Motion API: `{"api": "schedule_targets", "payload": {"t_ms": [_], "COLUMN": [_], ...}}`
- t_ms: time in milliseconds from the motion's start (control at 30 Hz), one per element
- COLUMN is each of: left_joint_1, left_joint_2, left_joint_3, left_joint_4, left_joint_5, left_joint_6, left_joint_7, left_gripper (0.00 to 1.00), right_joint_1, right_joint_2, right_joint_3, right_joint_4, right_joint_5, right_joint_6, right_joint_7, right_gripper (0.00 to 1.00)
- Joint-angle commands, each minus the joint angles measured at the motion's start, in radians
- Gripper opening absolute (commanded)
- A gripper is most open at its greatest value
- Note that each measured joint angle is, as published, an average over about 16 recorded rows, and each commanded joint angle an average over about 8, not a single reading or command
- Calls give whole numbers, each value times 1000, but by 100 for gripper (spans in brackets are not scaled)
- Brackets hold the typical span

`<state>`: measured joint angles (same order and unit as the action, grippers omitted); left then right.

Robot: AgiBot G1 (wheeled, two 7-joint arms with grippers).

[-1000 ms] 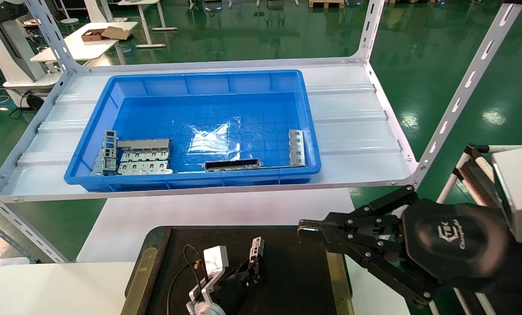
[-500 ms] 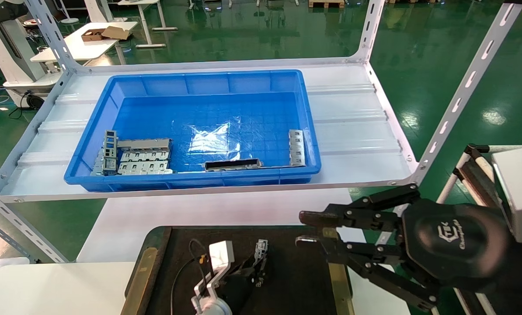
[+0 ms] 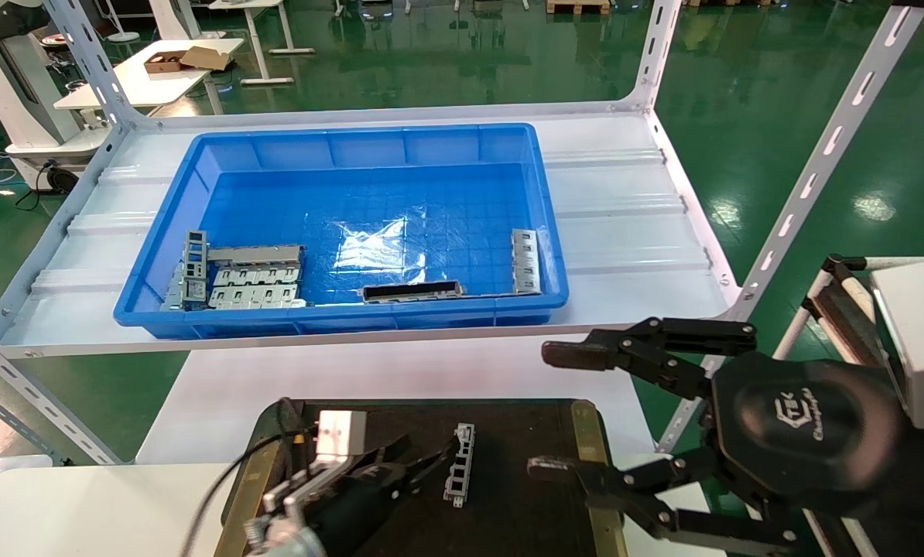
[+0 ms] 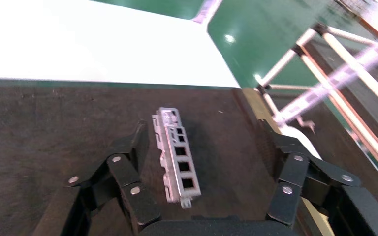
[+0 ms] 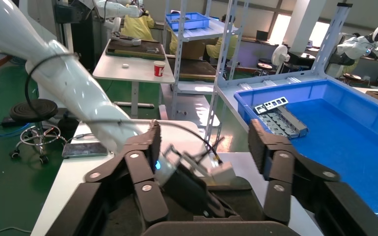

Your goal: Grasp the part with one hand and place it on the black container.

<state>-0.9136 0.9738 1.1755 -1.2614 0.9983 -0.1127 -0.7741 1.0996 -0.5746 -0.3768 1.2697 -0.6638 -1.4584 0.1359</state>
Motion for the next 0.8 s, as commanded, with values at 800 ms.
{"api": "schedule_targets", "payload": {"t_ms": [800], "left_joint_1": [91], "left_joint_2": [-359], "left_joint_3": [-414], "left_joint_4": [-82], "left_joint_5": [-168], "left_joint_6": [725], "left_joint_7": [453], "left_gripper": [100], "right_joint_1": [0], "right_joint_2": [0], "right_joint_3": [0], "right_joint_4": [0], "right_joint_5": [0], "right_joint_6": [0], "right_joint_7": [0], "right_gripper": [100]}}
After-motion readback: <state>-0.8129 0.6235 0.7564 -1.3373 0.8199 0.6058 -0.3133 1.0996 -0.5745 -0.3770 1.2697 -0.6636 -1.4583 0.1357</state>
